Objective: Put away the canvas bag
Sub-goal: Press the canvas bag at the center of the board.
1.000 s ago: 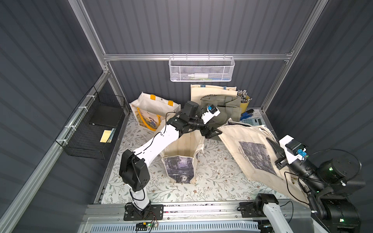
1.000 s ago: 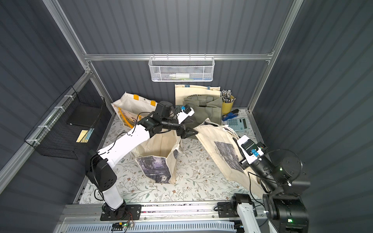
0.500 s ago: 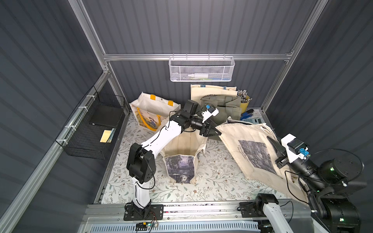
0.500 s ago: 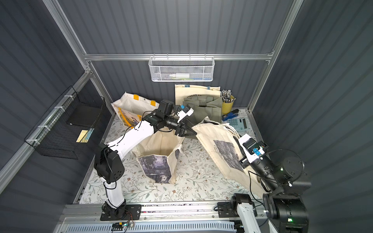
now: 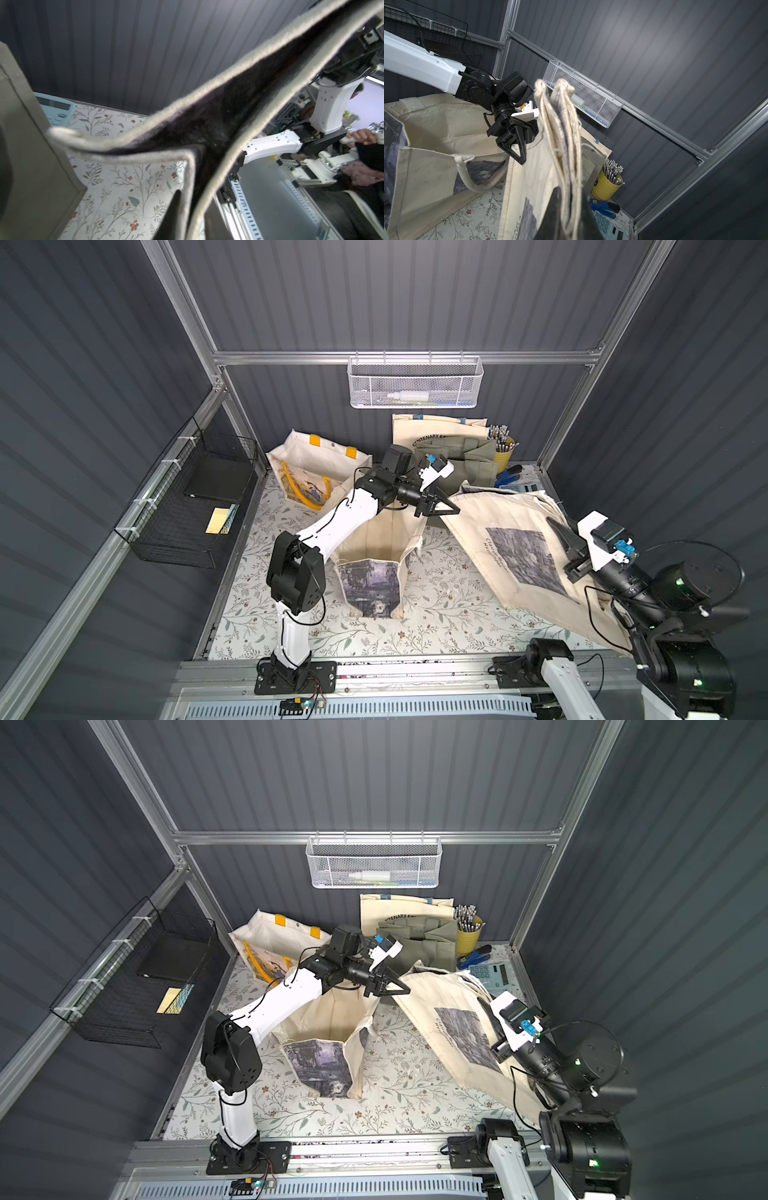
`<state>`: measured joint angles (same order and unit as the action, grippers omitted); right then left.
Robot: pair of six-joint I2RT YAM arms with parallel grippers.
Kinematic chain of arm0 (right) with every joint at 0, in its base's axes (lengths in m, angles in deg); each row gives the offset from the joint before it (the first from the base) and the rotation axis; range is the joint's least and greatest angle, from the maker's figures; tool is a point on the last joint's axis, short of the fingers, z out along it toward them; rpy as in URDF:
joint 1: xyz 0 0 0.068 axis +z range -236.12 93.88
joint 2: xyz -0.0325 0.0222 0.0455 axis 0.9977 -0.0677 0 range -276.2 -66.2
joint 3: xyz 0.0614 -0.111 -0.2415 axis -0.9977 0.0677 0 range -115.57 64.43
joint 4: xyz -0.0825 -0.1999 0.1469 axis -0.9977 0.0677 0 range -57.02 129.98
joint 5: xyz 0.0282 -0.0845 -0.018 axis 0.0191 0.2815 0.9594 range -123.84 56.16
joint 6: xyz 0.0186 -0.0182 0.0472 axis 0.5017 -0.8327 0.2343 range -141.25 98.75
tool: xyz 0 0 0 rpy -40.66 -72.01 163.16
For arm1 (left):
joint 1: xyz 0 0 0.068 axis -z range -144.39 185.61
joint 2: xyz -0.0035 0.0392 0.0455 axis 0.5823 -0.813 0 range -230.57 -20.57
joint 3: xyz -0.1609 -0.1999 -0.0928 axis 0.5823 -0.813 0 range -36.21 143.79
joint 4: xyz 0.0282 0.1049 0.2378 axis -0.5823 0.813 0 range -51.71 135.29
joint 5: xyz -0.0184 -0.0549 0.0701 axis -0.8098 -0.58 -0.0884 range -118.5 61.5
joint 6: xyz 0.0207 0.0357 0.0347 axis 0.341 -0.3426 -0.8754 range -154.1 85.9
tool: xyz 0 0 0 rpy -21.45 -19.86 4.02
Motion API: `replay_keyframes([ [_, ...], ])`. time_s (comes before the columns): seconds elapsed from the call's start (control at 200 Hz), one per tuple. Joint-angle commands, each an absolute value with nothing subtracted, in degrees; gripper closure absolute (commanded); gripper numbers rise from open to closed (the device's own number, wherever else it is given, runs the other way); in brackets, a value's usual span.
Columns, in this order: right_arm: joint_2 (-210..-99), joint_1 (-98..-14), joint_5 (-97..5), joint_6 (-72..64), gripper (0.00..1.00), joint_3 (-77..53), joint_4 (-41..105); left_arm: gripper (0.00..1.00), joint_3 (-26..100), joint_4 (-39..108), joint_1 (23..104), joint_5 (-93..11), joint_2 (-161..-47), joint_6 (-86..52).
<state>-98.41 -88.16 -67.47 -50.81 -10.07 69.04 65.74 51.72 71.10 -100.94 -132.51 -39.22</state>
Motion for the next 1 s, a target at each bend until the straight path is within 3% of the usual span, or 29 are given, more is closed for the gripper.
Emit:
replay_keyframes([
  [0.0,-97.6,-88.0,-67.8,-49.7,1.00,-9.1,63.3,1.00,62.4,45.9,72.6,-103.6,-130.6,-43.1],
  [0.095,-97.1,-88.0,-64.9,-50.1,1.00,-7.3,63.0,1.00,57.8,43.1,73.4,-101.0,-127.2,-48.5],
  [0.49,-91.0,-88.0,-56.7,-43.0,1.00,9.4,52.3,1.00,37.8,20.4,73.4,-86.2,-115.0,-48.1],
  [0.816,-84.8,-88.0,-46.9,-40.2,1.00,20.0,46.4,1.00,31.5,19.8,76.5,-76.2,-111.1,-53.1],
  [0.991,-84.7,-88.1,-50.6,-41.4,1.00,20.0,45.8,1.00,29.8,20.2,79.0,-71.0,-110.1,-59.8],
])
